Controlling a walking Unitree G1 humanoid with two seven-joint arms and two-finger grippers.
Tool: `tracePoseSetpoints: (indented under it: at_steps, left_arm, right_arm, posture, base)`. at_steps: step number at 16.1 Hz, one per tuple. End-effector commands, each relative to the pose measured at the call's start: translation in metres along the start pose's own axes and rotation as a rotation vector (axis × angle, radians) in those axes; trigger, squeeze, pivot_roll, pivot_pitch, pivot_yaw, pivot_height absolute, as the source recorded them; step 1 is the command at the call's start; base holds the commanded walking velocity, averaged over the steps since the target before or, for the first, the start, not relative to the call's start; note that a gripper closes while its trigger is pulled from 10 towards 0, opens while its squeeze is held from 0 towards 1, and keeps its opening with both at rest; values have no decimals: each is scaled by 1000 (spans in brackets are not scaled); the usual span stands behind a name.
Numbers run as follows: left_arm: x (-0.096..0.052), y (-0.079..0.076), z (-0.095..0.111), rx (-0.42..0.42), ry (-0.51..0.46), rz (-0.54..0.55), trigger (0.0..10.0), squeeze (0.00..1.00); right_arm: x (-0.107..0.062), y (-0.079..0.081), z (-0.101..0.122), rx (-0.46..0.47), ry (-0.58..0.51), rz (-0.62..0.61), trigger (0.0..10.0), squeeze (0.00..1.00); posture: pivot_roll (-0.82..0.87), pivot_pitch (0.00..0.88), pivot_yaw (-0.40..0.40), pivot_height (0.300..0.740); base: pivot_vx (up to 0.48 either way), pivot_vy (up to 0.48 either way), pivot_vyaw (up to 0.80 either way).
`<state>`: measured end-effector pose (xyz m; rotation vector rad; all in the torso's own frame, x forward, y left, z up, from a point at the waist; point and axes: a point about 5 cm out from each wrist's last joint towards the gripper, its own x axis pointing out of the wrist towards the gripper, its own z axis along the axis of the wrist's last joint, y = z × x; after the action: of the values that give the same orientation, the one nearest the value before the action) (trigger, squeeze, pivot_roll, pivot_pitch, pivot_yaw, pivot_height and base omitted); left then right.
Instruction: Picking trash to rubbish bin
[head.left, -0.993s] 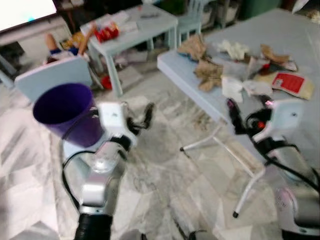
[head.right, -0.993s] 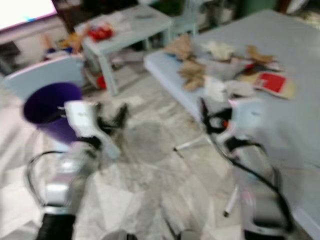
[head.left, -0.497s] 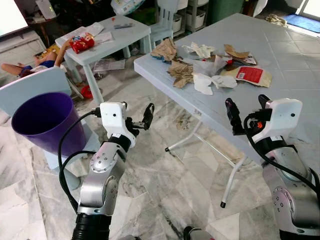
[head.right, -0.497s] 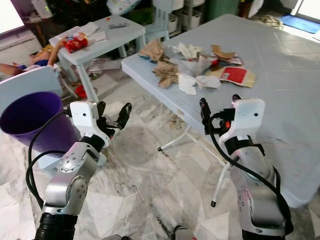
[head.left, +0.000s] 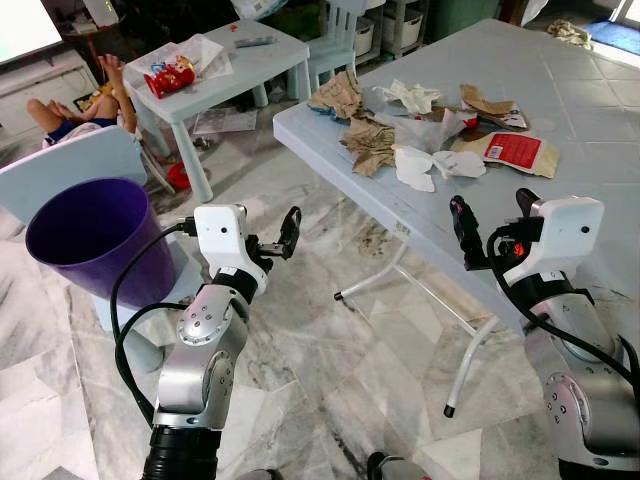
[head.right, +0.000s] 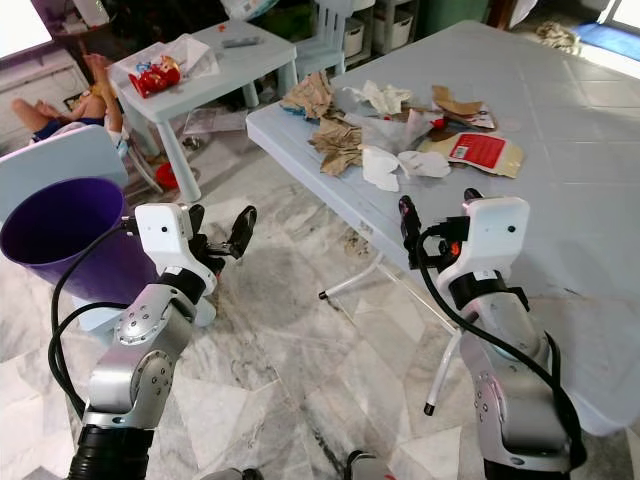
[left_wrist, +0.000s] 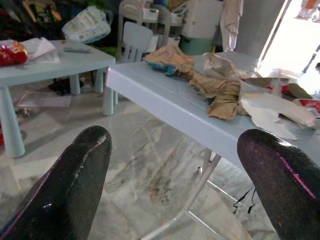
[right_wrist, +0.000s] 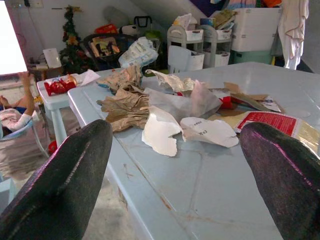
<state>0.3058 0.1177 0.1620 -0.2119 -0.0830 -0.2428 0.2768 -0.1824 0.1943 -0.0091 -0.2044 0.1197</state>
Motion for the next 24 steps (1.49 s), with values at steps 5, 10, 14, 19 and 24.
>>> tracePoseSetpoints:
  at_steps: [5,10,14,19,24]
  left_arm:
    - [0,2,-2,6,17,18,10000,0]
    - [-1,2,1,15,2,8,10000,0]
    - [-2,4,1,15,1,16,10000,0]
    - [-2,4,2,22,-1,13,10000,0]
    - [-2,4,0,23,6,9,10000,0]
  right_arm:
    - [1,2,2,5,-6,5,10000,0]
    - [0,3,2,2,-9,9,10000,0]
    - [0,6,2,6,-10,13,10000,0]
    - [0,6,2,6,-12,14,10000,0]
    - [0,6,2,7,-12,11,10000,0]
  posture:
    - [-63,148,44,740]
    - [-64,155,47,740]
    - [-60,159,47,740]
    - [-61,161,49,740]
    - [-63,161,49,740]
  base:
    - [0,0,0]
    - [131,0,0]
    - [354,0,0]
    - [392,0,0]
    - [403,0,0]
